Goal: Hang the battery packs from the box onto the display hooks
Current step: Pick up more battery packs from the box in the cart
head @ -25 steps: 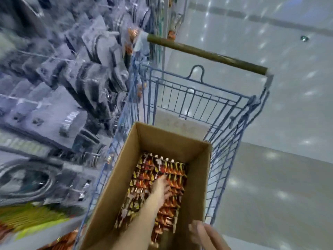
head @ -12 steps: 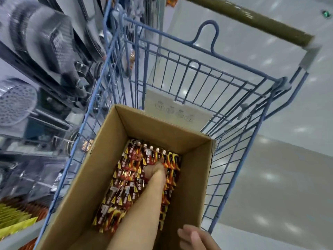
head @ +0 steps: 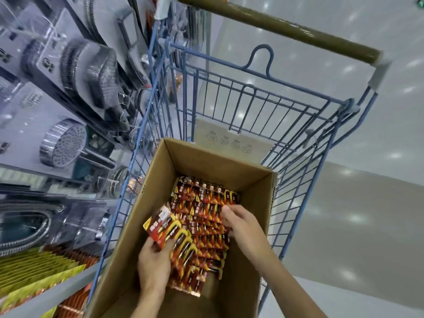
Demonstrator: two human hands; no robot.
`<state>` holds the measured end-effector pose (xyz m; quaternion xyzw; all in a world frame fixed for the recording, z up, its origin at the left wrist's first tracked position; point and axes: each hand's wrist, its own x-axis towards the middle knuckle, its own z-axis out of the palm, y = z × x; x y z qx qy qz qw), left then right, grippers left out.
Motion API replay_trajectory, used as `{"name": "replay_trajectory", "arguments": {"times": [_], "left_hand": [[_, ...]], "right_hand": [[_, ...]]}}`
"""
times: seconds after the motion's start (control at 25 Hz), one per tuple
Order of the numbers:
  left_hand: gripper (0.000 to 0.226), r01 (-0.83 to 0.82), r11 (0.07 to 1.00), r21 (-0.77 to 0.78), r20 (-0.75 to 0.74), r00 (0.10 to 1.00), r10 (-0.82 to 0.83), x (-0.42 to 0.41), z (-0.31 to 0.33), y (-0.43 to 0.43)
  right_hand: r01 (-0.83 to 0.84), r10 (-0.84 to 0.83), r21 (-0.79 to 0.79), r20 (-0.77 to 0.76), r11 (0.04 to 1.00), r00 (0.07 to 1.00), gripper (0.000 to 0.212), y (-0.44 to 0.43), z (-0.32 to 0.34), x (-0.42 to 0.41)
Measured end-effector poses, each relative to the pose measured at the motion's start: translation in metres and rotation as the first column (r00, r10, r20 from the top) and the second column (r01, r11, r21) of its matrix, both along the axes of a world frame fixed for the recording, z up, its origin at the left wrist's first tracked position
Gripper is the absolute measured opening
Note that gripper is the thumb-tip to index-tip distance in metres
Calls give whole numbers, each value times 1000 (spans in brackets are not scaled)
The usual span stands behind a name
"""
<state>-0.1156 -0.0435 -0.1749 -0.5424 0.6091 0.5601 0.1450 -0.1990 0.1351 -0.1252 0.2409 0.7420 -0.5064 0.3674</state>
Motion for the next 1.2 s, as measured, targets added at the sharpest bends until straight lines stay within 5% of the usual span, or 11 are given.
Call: {"name": "replay_trajectory", "arguments": {"times": [0.12,0.36,0.52,0.8,1.04,1.2], "left_hand": [[28,-104,991,81,7,995,104,13,45,-7],[26,-272,941,199,74,962,262,30,57,-25],[31,-287,929,235,84,958,275,31,55,-30],[25,-185,951,250,57,983,176,32,44,-31],[25,-210,949,236,10,977,214,36,32,-32],[27,-253,937,240,-10,965,263,37,35,-28]], "right_hand": [[-23,17,73,89,997,996,47,-22,-63,-34],[209,-247,166,260,964,934,36,-37,-148,-68],[615,-575,19,379,788,725,42,-40,-176,-82],[856,-784,31,419,516,457,34,-49,-220,-104],[814,-761,46,386,580,521,30,-52,-205,-72],[637,-607,64,389,768,693,73,-57,-185,-7]]}}
